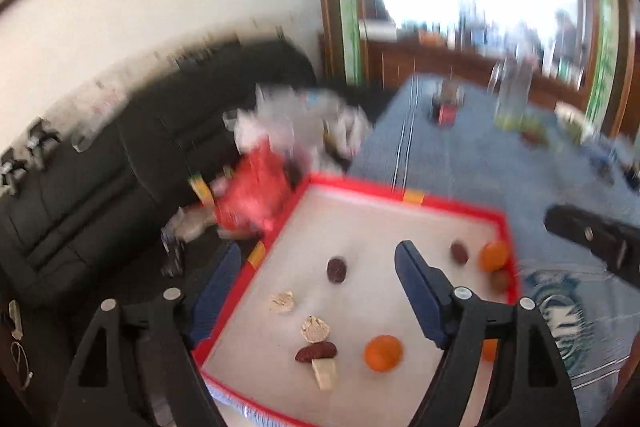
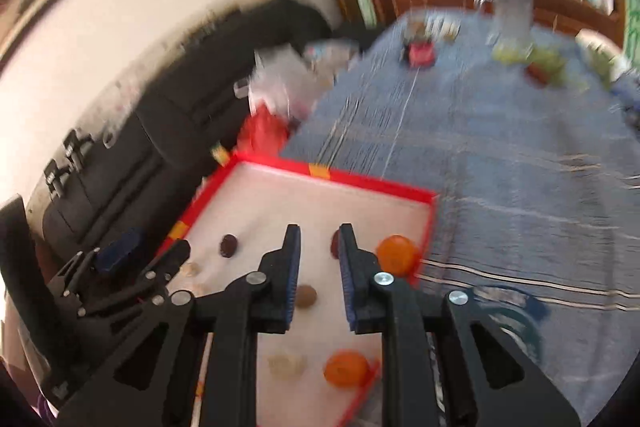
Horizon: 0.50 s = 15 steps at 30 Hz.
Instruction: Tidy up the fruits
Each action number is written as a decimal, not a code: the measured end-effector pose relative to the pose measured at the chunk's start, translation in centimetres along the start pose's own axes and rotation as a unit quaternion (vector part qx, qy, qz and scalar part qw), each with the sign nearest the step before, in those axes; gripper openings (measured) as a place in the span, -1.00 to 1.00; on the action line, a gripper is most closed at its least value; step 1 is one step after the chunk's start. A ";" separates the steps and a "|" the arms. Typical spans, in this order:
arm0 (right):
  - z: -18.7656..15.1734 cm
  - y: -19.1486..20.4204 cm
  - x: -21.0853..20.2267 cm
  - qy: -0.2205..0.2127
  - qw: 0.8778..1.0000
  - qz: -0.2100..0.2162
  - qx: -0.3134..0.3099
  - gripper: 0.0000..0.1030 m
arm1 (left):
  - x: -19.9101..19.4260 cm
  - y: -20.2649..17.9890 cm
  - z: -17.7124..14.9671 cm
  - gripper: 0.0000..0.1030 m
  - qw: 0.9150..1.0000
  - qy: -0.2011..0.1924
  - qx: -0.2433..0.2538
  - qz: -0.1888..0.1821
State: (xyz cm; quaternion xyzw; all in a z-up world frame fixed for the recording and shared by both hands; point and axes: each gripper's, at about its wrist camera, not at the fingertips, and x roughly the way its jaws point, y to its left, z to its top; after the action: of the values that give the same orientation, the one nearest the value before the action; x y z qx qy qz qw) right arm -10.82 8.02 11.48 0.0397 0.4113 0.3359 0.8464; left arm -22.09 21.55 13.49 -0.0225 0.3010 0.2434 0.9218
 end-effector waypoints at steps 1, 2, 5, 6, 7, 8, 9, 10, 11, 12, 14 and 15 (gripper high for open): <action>-0.6 0.1 -1.7 -0.020 1.000 -0.001 -0.004 -0.43 | -1.6 -0.2 -0.1 0.58 1.000 -0.022 0.000 0.003; -1.5 0.2 -4.3 -0.050 0.999 -0.003 -0.010 -0.35 | -3.3 -0.4 -0.3 0.62 0.999 -0.044 0.001 0.005; -3.7 0.6 -9.7 -0.118 0.993 -0.008 -0.018 0.02 | -8.5 -0.9 -0.7 0.64 0.995 -0.100 -0.001 0.001; -4.3 0.7 -11.1 -0.134 0.991 -0.009 -0.020 0.03 | -9.8 -1.0 -0.8 0.69 0.994 -0.113 -0.002 -0.003; -4.9 1.0 -12.4 -0.148 0.989 -0.008 -0.023 0.04 | -11.2 -1.0 -0.9 0.73 0.992 -0.127 -0.005 -0.006; -5.7 1.4 -14.4 -0.169 0.985 -0.004 -0.028 0.05 | -12.7 -1.0 -1.0 0.80 0.990 -0.144 -0.008 -0.006; -6.3 1.7 -15.8 -0.183 0.983 -0.003 -0.033 0.12 | -13.9 -1.0 -1.1 0.91 0.987 -0.157 -0.011 -0.007; -6.8 1.9 -17.0 -0.197 0.980 -0.004 -0.038 0.27 | -15.2 -1.0 -1.2 0.98 0.985 -0.172 -0.015 -0.008; -7.5 2.4 -18.4 -0.215 0.976 -0.009 -0.044 0.36 | -16.8 -0.9 -1.4 1.00 0.981 -0.191 -0.018 -0.012; -8.3 2.8 -20.1 -0.236 0.970 -0.017 -0.050 0.49 | -18.1 -0.8 -1.5 1.00 0.978 -0.205 -0.019 -0.015; -9.7 3.7 -22.9 -0.276 0.959 -0.032 -0.059 0.60 | -19.8 -0.7 -1.8 1.00 0.974 -0.224 -0.019 -0.019; -10.1 4.1 -23.7 -0.286 0.955 -0.038 -0.065 0.70 | -20.8 -0.7 -2.0 1.00 0.973 -0.231 -0.018 -0.022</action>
State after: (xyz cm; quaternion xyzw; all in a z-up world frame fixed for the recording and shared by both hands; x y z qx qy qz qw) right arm -30.63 -5.20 22.09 0.0638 0.1306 0.3040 0.9415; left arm -37.42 11.51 23.58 0.0113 0.0751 0.2266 0.9710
